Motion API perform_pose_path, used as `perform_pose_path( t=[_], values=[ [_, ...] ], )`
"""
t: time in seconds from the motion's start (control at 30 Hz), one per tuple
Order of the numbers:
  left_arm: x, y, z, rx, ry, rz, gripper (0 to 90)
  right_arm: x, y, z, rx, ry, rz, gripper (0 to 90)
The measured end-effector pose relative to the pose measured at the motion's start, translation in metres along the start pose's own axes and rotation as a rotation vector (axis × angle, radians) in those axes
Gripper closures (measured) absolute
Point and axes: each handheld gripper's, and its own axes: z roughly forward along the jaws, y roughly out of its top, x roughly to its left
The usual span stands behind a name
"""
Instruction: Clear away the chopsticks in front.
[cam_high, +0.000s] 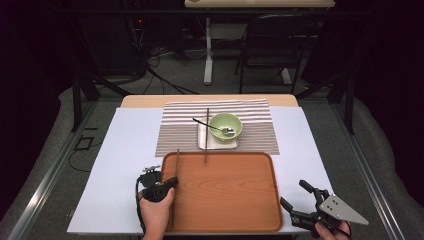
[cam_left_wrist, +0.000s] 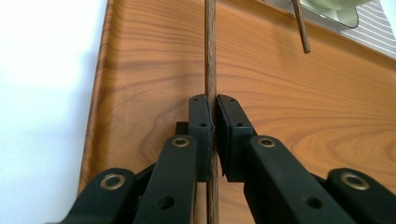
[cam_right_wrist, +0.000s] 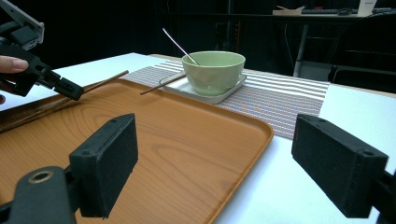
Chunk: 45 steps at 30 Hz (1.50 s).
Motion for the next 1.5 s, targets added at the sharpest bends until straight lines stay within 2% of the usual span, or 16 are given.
perform_pose_path(
  t=[0.27, 0.63, 0.77, 1.0, 1.23, 1.33, 1.5],
  values=[
    [0.002, -0.003, 0.004, -0.003, 0.025, -0.004, 84.9, 0.000, 0.000, 0.000, 0.001, 0.003, -0.002, 14.2],
    [-0.001, -0.007, 0.004, -0.029, 0.055, 0.014, 84.1, 0.000, 0.000, 0.000, 0.001, 0.004, -0.003, 14.2],
    [-0.006, -0.010, 0.005, -0.046, 0.101, 0.066, 84.0, 0.000, 0.000, 0.000, 0.002, 0.003, -0.004, 14.2],
    [-0.012, -0.014, 0.006, -0.066, 0.138, 0.103, 83.6, 0.001, 0.000, 0.000, 0.001, 0.003, -0.005, 14.2],
    [-0.021, -0.020, 0.008, -0.090, 0.201, 0.179, 82.6, 0.000, 0.000, 0.000, 0.000, 0.004, -0.003, 14.2],
    [-0.023, -0.021, 0.009, -0.095, 0.209, 0.185, 81.9, 0.001, 0.000, 0.000, -0.002, 0.005, -0.003, 14.2],
    [-0.023, -0.023, 0.007, -0.096, 0.196, 0.151, 82.7, 0.001, 0.000, 0.000, -0.002, 0.005, -0.002, 14.2]
  ],
)
